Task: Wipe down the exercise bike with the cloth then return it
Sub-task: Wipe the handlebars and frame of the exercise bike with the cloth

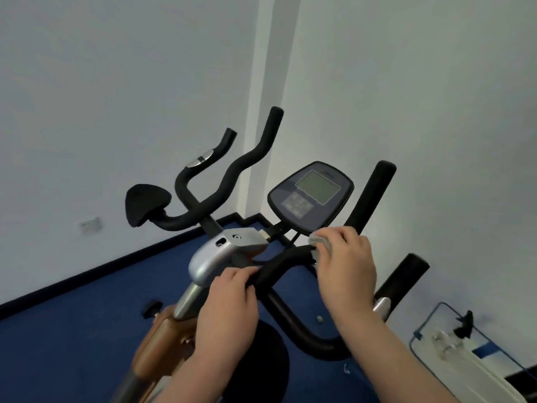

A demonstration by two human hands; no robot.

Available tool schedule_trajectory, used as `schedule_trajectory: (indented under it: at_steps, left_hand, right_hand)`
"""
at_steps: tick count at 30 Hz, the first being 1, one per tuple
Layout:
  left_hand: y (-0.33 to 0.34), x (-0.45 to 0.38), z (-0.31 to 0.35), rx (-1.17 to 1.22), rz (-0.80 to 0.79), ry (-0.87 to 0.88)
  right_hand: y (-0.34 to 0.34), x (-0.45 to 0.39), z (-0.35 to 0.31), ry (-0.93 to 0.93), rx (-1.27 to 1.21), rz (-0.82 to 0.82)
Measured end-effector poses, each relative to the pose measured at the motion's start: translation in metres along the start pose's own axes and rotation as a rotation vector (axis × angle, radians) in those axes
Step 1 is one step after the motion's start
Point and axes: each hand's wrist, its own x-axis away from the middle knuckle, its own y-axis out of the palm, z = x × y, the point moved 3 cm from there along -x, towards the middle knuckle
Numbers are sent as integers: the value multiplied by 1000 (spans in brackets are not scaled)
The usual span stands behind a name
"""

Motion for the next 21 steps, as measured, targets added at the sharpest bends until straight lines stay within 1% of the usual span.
schedule_trajectory:
  at_steps: [2, 5, 6, 7, 9, 11, 13, 16, 17, 19, 21]
  left_hand:
    - [0, 1, -4, 59, 24, -24]
    - [1, 3, -9, 146, 36, -84]
    - [0, 4, -11, 185, 38, -122]
    - [1, 5, -13, 216, 41, -163]
    - [1, 8, -16, 240, 66, -215]
    - [1, 11, -17, 262, 100, -242]
    - [1, 12, -18, 303, 109, -273]
    - [1, 10, -20, 351, 118, -298]
    - [1, 11, -19, 363, 122, -299]
    - [0, 12, -19, 383, 132, -304]
    - [0, 13, -20, 391, 133, -310]
  right_hand:
    - [10, 17, -15, -59, -71, -38]
    - [11, 18, -27, -181, -215, -216]
    - [5, 11, -26, -200, -262, -233]
    - [-3, 1, -22, -212, -259, -196]
    - [-16, -18, -12, -217, -117, -64]
    - [-11, -19, -7, -158, 64, -68]
    - [4, 2, -17, -153, 105, -87]
    - [23, 39, -39, -241, -71, -127]
    - [25, 45, -42, -272, -140, -164]
    - [23, 40, -39, -304, -282, -277]
    - [13, 20, -31, -278, -408, -403]
